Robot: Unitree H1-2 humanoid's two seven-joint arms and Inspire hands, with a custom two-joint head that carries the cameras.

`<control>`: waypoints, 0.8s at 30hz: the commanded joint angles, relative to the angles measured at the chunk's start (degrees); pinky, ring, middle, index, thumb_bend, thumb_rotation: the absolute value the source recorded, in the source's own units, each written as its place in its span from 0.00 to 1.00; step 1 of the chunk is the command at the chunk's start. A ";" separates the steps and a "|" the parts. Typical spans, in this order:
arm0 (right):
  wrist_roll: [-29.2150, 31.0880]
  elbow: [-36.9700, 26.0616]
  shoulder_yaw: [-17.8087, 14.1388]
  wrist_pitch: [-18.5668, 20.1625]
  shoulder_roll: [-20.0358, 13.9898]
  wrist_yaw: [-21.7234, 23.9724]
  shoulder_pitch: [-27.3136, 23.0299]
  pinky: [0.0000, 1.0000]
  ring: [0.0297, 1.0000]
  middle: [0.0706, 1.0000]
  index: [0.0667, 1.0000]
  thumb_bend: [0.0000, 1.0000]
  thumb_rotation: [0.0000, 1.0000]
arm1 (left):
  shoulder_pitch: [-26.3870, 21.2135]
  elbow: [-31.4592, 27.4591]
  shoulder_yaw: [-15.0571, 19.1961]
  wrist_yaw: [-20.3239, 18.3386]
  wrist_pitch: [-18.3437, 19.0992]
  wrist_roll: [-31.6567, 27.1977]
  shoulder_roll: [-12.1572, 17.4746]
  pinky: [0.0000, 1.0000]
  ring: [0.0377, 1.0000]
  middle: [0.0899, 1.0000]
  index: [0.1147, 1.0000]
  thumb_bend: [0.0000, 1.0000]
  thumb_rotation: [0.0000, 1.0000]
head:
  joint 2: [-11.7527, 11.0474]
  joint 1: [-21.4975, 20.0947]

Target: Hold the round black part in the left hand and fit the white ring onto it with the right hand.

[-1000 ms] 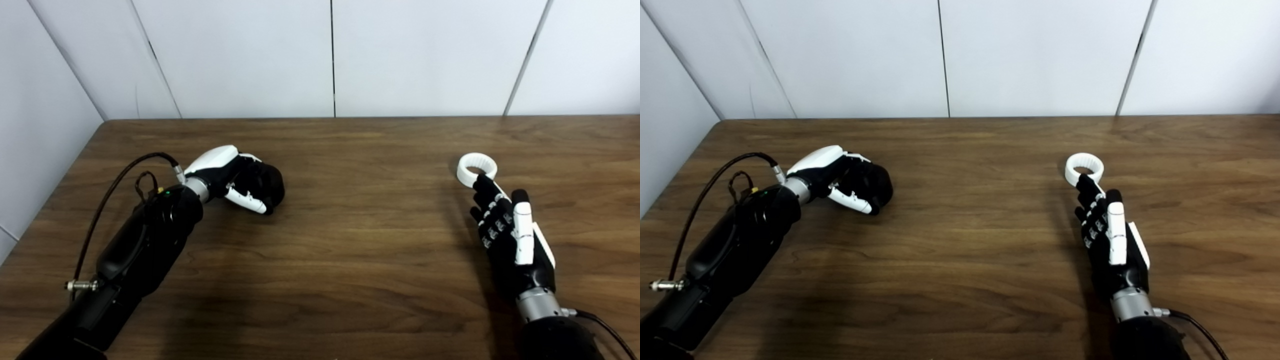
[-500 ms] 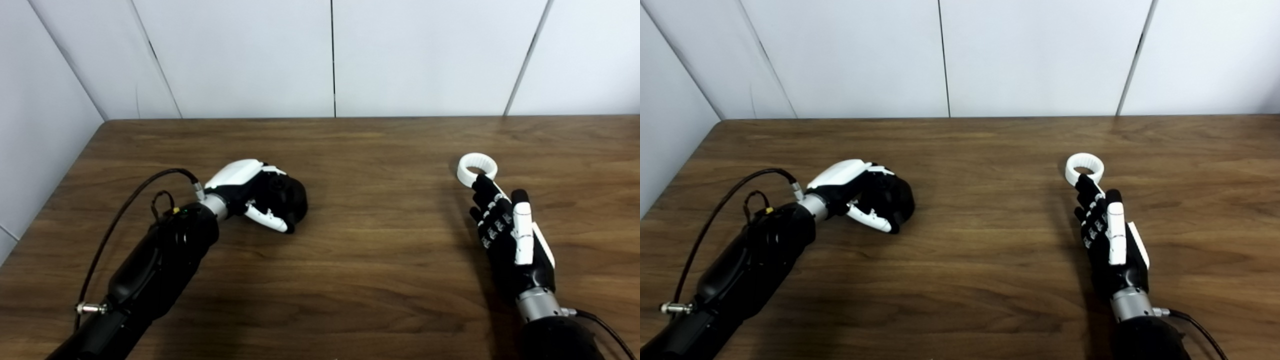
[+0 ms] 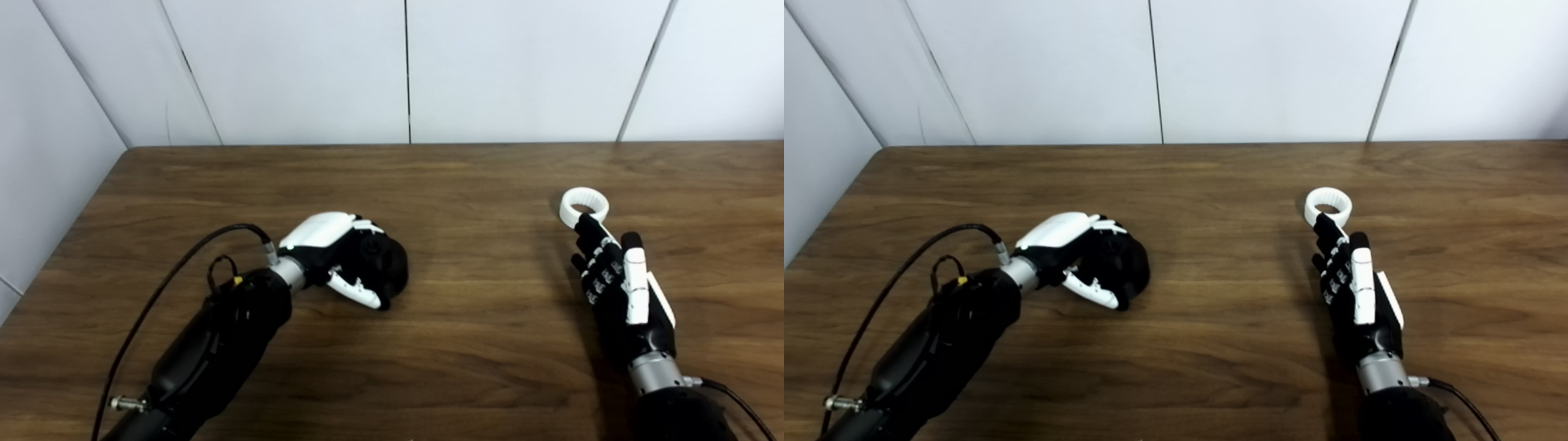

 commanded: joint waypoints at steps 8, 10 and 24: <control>-0.08 -2.28 0.19 -1.20 0.32 -0.21 -1.40 1.00 1.00 0.94 0.90 0.56 1.00 | 2.77 -5.14 -2.32 -1.12 -1.46 2.20 -1.49 0.91 0.99 0.93 0.80 0.96 0.43 | 0.43 -0.84; -0.25 -2.52 0.24 -1.09 0.33 -0.36 -1.44 1.00 0.99 0.94 0.90 0.56 1.00 | 3.65 -5.44 -2.61 -0.66 -2.06 2.50 -1.86 0.92 0.99 0.92 0.80 0.97 0.43 | 0.48 -1.06; -0.07 -3.38 0.31 -0.02 0.28 -1.15 -2.03 1.00 0.99 0.94 0.89 0.57 1.00 | 8.46 -8.83 -4.46 -0.68 -3.20 3.96 -4.38 0.95 1.00 0.94 0.80 0.97 0.44 | 0.98 -2.11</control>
